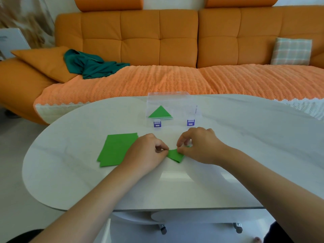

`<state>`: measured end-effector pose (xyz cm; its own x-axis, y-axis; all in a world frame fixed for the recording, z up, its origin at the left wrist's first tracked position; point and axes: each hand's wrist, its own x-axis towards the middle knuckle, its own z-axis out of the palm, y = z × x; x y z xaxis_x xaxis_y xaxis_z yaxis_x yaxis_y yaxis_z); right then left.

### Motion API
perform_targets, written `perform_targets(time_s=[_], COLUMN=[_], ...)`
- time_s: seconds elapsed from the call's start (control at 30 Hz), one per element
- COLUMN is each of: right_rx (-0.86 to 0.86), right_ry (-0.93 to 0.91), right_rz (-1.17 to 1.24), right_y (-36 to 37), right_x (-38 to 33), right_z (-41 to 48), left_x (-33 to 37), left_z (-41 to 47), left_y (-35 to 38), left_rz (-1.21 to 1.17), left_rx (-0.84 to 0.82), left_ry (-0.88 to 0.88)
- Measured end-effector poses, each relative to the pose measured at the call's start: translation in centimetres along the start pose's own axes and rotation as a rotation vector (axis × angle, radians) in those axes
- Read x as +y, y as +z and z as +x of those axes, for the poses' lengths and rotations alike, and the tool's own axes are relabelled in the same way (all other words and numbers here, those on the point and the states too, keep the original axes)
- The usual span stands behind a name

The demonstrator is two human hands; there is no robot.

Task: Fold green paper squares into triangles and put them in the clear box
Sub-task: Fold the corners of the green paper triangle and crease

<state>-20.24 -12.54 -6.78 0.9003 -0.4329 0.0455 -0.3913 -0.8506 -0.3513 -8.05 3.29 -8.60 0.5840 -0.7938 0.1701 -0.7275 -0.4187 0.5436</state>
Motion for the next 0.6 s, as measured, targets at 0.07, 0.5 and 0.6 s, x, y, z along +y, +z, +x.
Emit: perform_targets(time_s=[0.07,0.5,0.6], right_rx=[0.002,-0.034,-0.086], right_ry=[-0.003,-0.025,-0.025], right_rz=[0.013,0.066,0.149], right_y=[0.1,0.4,-0.2], right_x=[0.0,0.1,0.6], right_z=[-0.1,-0.5,-0.5], left_x=[-0.3,0.2,0.4], left_z=[0.1,-0.9,-1.4], left_y=[0.2,0.7,0.6], left_rz=[0.033,0.16,0.165], left_rx=[0.045,-0.118,-0.112], left_ry=[0.09,0.497,0.506])
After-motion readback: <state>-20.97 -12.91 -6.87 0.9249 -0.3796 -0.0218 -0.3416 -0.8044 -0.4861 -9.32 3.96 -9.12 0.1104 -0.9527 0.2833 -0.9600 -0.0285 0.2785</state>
